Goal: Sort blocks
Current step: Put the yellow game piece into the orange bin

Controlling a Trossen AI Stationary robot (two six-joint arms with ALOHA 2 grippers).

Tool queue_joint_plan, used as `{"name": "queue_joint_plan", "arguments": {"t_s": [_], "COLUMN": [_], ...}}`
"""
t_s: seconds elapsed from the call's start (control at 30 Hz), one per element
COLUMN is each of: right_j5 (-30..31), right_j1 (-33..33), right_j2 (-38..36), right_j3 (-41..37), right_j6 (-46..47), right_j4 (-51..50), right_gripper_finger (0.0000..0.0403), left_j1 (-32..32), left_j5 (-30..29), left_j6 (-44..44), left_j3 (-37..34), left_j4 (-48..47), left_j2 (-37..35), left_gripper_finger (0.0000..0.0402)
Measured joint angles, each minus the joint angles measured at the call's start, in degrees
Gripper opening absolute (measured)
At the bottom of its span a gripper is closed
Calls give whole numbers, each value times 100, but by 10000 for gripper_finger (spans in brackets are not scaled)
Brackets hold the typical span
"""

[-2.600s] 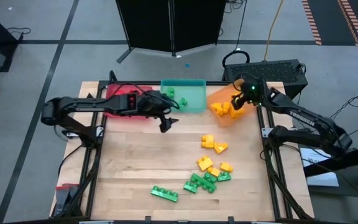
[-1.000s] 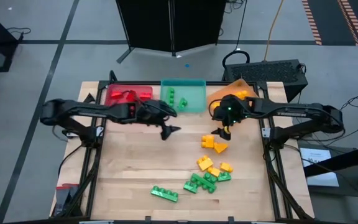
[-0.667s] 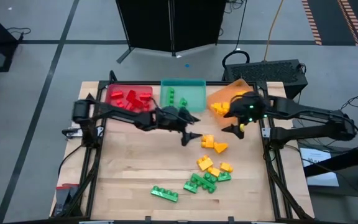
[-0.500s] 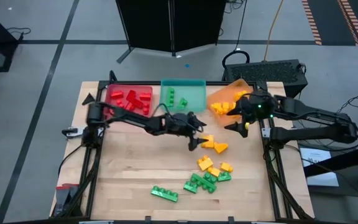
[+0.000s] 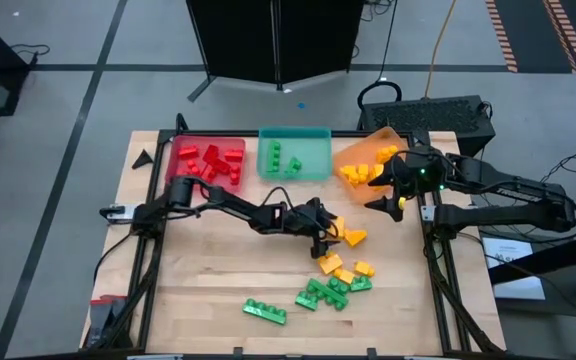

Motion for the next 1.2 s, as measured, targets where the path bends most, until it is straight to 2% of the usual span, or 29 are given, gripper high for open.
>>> {"name": "queue_joint_plan", "arguments": {"t_s": [0.17,0.23,0.53,0.77,1.0,1.2], "right_j5": [-2,-5,-4,-3,2,0], "right_j1": [0,0,0,0,0,0], "right_j2": [2,2,2,2,4,4], "right_j3": [0,0,0,0,0,0], "right_j6": [2,24,44,89,45,45], "right_j4": [-33,-31,-24,-24,-22,-23], "right_gripper_finger": [357,357,357,357,357,357], "left_j1": [11,22,92,103,123,373], "left_j5": [-382,-468,-531,-674,-1436,-1451], "left_j6": [19,-69,-92,-927,119,266], "left_j3": [21,-15,-12,-13,379,478], "left_j4": [90,-157,-307,-474,-347,-377], "left_j2": [182,230,217,36,-240,-51], "left_gripper_finger": [384,384,384,384,384,384]}}
